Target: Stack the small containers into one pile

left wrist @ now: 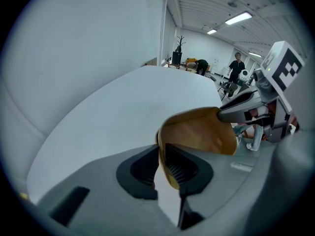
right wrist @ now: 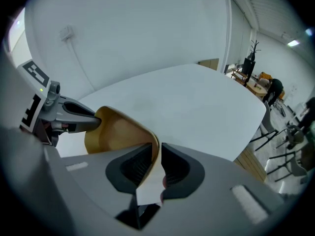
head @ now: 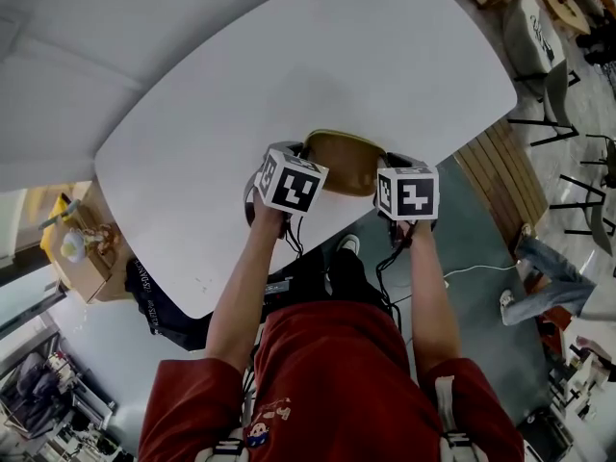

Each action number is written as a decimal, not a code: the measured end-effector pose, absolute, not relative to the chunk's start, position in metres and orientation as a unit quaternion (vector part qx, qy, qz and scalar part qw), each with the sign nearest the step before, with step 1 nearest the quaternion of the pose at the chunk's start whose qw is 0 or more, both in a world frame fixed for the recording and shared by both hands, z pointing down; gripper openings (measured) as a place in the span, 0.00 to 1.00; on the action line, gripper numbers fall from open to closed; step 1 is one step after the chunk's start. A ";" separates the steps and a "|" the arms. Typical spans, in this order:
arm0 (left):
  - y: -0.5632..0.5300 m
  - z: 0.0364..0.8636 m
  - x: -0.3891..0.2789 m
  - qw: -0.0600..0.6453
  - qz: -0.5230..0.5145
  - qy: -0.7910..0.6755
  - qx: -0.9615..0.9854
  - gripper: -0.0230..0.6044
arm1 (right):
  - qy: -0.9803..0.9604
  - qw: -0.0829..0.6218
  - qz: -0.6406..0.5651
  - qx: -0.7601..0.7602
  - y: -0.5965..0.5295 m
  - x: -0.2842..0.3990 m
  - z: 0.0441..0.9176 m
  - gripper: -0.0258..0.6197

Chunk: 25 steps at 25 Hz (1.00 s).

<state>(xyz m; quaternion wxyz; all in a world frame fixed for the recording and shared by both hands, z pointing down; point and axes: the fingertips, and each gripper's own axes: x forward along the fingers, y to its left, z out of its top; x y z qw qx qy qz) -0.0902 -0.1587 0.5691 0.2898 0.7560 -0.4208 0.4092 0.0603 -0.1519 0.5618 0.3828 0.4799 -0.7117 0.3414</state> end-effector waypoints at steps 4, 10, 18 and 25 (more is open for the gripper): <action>-0.161 0.565 -0.093 0.260 0.394 -0.446 0.760 0.14 | -0.734 0.359 0.285 0.501 -0.158 0.059 0.553 0.16; -0.175 0.548 -0.094 0.231 0.363 -0.467 0.772 0.16 | -0.760 0.329 0.258 0.497 -0.168 0.049 0.537 0.17; -0.179 0.553 -0.086 0.232 0.368 -0.458 0.775 0.12 | -0.764 0.323 0.264 0.493 -0.172 0.044 0.538 0.12; -0.175 0.553 -0.085 0.230 0.364 -0.466 0.773 0.05 | -0.761 0.323 0.274 0.492 -0.164 0.043 0.546 0.07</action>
